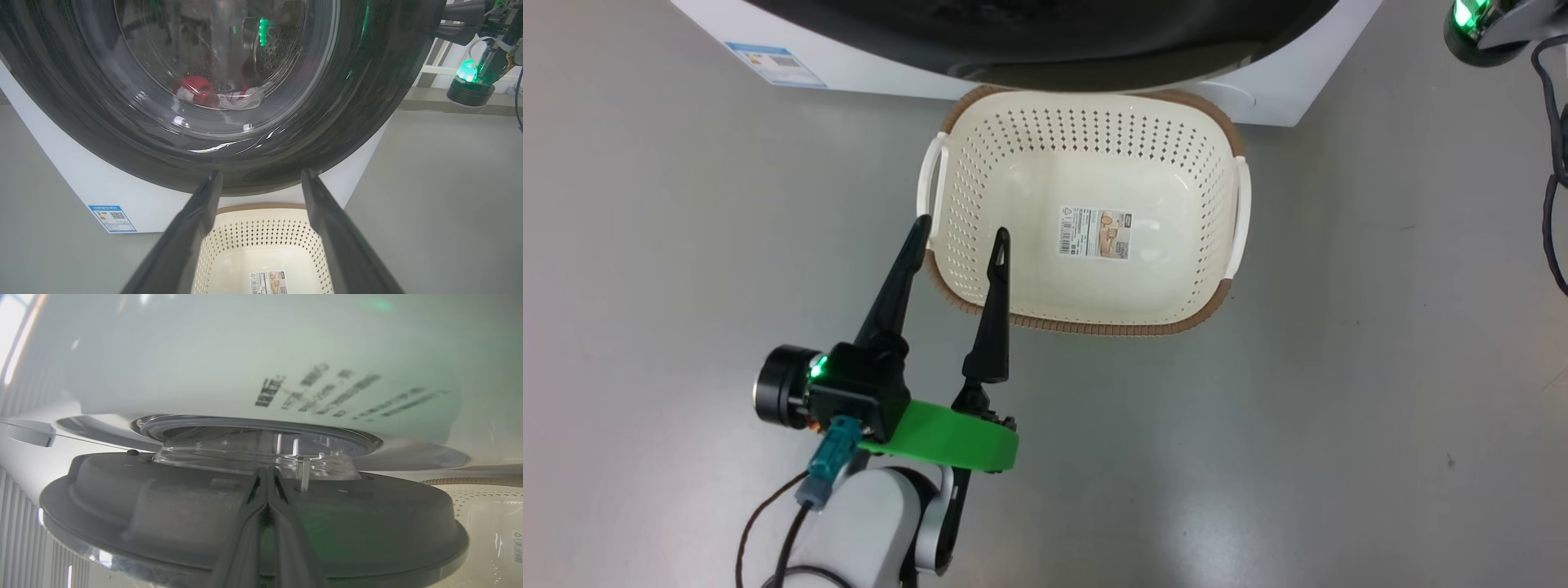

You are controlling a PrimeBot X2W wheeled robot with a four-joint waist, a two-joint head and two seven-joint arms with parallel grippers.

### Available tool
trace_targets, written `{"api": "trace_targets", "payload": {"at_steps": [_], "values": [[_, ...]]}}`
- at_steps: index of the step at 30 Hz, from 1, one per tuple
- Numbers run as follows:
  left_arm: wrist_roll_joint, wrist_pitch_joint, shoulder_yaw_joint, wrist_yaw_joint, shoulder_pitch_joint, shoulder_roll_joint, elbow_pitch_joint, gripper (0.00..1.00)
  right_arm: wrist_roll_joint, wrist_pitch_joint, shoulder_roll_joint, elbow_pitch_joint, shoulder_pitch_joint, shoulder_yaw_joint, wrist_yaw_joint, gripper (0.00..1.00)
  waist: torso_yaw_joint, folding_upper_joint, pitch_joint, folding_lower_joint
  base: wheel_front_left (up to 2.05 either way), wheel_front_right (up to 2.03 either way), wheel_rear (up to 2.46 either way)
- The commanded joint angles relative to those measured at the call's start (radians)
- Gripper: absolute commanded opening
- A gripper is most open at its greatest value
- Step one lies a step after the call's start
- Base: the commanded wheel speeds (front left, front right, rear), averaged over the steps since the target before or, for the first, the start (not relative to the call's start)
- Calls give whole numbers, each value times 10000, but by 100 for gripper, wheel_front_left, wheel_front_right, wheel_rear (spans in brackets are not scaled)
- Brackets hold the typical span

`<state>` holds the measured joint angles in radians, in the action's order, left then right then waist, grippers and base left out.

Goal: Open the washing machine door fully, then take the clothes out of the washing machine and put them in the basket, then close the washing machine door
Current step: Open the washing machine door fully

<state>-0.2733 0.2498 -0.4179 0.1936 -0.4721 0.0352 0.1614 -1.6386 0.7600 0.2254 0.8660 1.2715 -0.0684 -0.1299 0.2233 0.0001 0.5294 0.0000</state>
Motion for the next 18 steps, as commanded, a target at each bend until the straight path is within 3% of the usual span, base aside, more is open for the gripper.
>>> {"api": "trace_targets", "payload": {"at_steps": [1, 18], "values": [[-17, 120, 268, 20, -94, 151, -161, 100, -117, 181, -279, -316, -218, -73, -8, 0, -15, -1, -65, 1, 0, 0, 0], [-5, 120, 324, -65, 87, 150, 209, 100, -347, 950, -581, -552, -1187, -104, -8, 0, -195, -1, -693, 1, 0, 0, 0]]}}
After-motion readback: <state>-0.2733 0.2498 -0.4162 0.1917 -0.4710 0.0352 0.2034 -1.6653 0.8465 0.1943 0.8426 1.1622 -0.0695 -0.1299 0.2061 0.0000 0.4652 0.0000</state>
